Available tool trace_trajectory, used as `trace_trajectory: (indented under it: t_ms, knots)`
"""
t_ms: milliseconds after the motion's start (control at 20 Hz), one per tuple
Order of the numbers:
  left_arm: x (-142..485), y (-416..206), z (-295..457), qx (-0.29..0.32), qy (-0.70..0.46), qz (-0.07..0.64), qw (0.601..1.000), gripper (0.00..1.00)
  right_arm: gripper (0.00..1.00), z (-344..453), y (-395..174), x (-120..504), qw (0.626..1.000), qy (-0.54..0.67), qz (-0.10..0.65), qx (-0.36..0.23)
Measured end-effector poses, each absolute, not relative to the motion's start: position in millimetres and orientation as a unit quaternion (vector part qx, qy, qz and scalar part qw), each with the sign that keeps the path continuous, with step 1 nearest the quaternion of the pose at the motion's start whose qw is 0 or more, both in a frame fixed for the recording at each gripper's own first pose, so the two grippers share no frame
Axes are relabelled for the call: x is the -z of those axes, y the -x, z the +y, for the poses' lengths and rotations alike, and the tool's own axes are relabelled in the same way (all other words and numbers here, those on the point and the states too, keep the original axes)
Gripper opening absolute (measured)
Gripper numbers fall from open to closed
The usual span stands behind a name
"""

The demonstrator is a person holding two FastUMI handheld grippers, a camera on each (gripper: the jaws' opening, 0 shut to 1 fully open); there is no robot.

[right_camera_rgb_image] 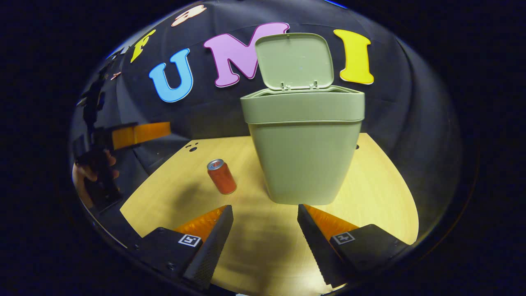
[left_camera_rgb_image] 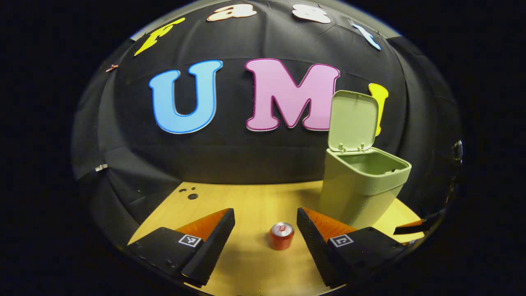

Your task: Press the lid of the desktop garbage bin to open it, pick up the crumpled paper on the desktop and throw it into the bin, then pick up the pop can on the desktop and drop it into the bin, and finally close the garbage bin lid.

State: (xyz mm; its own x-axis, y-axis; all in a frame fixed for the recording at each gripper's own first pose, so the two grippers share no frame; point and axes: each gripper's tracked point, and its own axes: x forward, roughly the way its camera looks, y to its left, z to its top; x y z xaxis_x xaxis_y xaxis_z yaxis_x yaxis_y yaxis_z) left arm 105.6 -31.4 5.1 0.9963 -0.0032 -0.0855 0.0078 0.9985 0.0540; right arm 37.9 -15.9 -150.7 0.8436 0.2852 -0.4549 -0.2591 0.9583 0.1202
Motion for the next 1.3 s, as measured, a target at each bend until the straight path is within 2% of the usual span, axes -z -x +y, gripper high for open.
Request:
trace_trajectory:
  t_ms: [600, 1300]
  knots:
    - [58.3, -34.9, 77.6, -0.061, 0.019, 0.093, 0.994, 0.97, 0.99, 75.6, -70.8, 175.5, 0.953, 0.031, 0.249, -0.171]
    - [98.0, -1.5, 156.5, -0.136, 0.063, 0.136, 0.979, 0.98, 0.99, 146.2, -145.2, 224.5, 0.943, 0.053, 0.275, -0.183]
